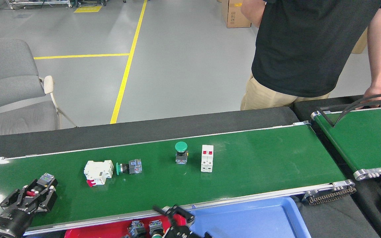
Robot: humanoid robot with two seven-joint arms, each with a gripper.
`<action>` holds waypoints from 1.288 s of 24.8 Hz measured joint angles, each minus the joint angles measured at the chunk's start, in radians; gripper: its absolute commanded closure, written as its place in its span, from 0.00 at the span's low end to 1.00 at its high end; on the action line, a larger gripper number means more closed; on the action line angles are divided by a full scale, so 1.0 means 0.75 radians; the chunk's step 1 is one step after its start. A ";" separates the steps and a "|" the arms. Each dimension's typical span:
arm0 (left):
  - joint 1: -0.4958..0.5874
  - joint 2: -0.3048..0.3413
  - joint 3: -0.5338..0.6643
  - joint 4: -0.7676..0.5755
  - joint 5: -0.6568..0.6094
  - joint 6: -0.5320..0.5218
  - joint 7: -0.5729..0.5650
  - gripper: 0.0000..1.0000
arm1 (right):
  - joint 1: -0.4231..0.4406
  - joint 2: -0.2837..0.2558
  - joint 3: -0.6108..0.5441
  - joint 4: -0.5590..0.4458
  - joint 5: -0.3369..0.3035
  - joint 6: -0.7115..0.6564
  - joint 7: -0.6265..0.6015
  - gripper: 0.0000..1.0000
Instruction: Pick switch part from conveyor to tray
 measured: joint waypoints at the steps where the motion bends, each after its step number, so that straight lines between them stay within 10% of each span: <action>1: 0.056 0.000 -0.001 -0.082 0.016 -0.011 0.001 0.78 | 0.023 0.005 -0.101 -0.011 -0.009 0.001 0.000 0.02; 8: 0.618 -0.087 -0.035 -0.810 0.111 -0.157 0.004 0.62 | 0.190 0.015 -0.666 -0.020 -0.097 0.005 0.000 0.02; 13: 0.765 -0.277 -0.169 -0.912 0.108 -0.175 -0.013 0.03 | 0.297 -0.007 -0.743 -0.018 -0.099 0.006 -0.001 0.02; 23: 0.734 -0.367 0.133 -0.916 0.106 -0.177 -0.015 0.00 | 0.304 -0.010 -0.745 -0.018 -0.099 0.002 -0.002 0.02; 32: 0.734 -0.357 0.346 -0.836 -0.063 0.314 -0.006 0.01 | 0.300 -0.010 -0.745 -0.019 -0.099 -0.003 -0.004 0.02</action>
